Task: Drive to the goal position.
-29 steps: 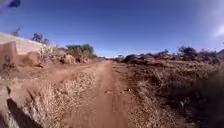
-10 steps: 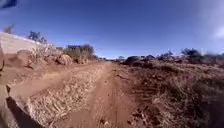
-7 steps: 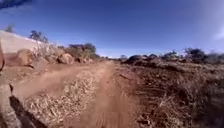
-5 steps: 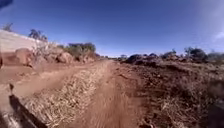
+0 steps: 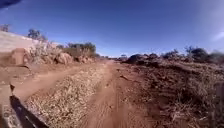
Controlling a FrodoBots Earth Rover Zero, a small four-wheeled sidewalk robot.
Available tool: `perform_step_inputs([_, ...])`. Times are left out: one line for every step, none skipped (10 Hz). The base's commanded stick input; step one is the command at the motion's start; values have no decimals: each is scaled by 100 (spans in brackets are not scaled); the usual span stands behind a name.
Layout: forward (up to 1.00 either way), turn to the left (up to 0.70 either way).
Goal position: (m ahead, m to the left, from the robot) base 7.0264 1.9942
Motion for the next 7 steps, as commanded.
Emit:
perform_step_inputs([50,0])
perform_step_inputs([50,0])
perform_step_inputs([50,0])
perform_step_inputs([50,0])
perform_step_inputs([50,0])
perform_step_inputs([50,0])
perform_step_inputs([50,0])
